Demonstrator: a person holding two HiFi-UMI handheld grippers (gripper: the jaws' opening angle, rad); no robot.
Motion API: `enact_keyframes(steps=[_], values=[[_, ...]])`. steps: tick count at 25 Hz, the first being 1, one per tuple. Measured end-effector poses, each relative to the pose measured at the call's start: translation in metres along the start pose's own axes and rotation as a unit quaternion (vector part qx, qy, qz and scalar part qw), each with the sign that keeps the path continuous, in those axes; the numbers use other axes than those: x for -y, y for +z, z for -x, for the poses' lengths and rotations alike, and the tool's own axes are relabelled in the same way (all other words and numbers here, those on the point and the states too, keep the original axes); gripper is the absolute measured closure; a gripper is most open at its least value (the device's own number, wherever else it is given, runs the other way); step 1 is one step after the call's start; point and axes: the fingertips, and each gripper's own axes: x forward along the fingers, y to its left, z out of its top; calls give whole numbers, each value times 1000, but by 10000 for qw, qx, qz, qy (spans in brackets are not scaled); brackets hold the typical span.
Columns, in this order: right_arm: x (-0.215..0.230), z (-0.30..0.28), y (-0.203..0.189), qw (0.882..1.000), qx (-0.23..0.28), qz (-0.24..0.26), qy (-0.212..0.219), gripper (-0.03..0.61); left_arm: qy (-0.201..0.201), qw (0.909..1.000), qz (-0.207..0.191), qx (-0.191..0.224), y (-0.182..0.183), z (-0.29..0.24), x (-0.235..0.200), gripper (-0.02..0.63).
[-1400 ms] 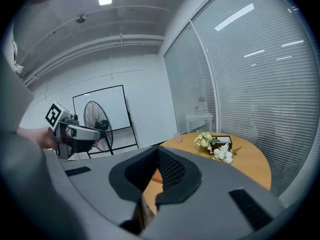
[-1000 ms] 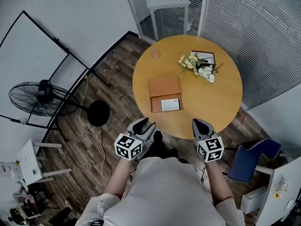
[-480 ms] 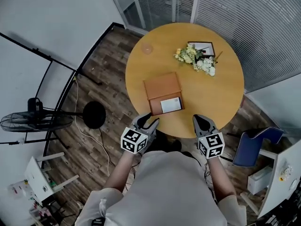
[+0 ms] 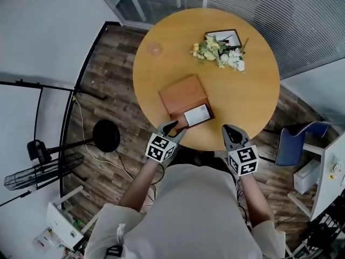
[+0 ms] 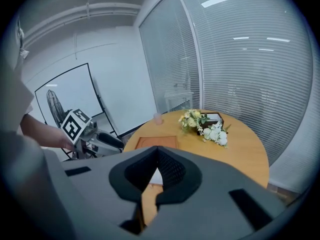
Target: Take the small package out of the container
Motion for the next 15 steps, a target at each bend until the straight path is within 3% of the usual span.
enact_keyframes(steps=[8,15], values=[[-5,-23,-11,9994,-259,-69,-212,575,-334,9980,39,-538,-32,-57,-29,442],[1,-31,-16,9986,-383,-225,-300,575,-318,9945,253,-966,-53,-99,-46,434]])
